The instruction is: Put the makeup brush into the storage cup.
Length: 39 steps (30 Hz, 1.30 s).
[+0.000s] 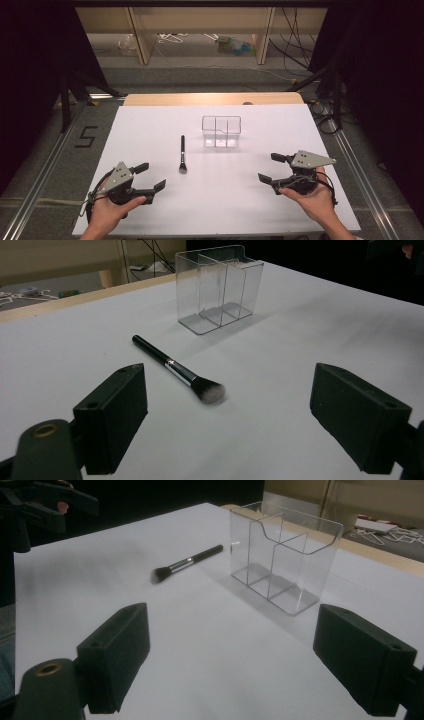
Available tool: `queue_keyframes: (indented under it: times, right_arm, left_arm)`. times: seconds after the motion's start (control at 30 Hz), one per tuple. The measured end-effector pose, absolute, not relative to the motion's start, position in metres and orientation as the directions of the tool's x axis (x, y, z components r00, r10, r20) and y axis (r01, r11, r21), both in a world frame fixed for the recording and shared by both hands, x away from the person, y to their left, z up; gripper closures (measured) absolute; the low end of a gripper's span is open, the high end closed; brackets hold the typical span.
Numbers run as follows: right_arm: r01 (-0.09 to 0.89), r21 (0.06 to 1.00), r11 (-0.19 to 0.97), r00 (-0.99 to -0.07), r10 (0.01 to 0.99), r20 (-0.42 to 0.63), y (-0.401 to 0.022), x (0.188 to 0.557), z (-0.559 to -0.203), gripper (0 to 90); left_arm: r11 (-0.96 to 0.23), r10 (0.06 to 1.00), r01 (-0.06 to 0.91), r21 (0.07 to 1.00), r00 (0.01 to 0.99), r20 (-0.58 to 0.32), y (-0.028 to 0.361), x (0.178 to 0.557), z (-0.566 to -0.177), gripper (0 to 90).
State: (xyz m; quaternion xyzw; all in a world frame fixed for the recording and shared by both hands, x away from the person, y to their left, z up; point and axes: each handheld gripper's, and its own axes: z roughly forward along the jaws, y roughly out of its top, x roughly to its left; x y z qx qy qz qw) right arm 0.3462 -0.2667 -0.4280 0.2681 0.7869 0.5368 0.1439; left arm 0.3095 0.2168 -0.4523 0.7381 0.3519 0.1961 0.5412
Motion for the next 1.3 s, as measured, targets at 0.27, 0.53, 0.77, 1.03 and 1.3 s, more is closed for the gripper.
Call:
queue_keyframes:
  times: [0.27,0.53,0.77,1.03,1.3]
  right_arm:
    - [0.269,0.918,0.290,-0.813,0.580,0.055,-0.266,0.345,-0.427,15.9]
    - [0.261,0.919,0.296,-0.812,0.583,0.042,-0.266,0.346,-0.426,15.9]
    - [0.263,0.917,0.301,-0.811,0.584,0.041,-0.266,0.346,-0.426,15.9]
    - [0.263,0.909,0.322,-0.804,0.594,0.022,-0.267,0.347,-0.426,15.9]
    - [0.268,0.912,0.312,-0.805,0.593,0.034,-0.265,0.348,-0.429,15.9]
  left_arm:
    - [-0.182,0.738,0.334,0.925,0.668,-0.096,0.215,0.309,-0.452,15.6]
    - [-0.239,0.743,0.364,0.900,0.665,-0.071,0.210,0.315,-0.443,18.0]
    - [-0.305,0.746,0.423,0.853,0.664,-0.063,0.201,0.335,-0.433,19.0]
    - [-0.437,0.753,0.525,0.730,0.658,-0.022,0.186,0.373,-0.428,21.3]
    - [-0.469,0.765,0.576,0.669,0.644,-0.018,0.161,0.410,-0.432,23.8]
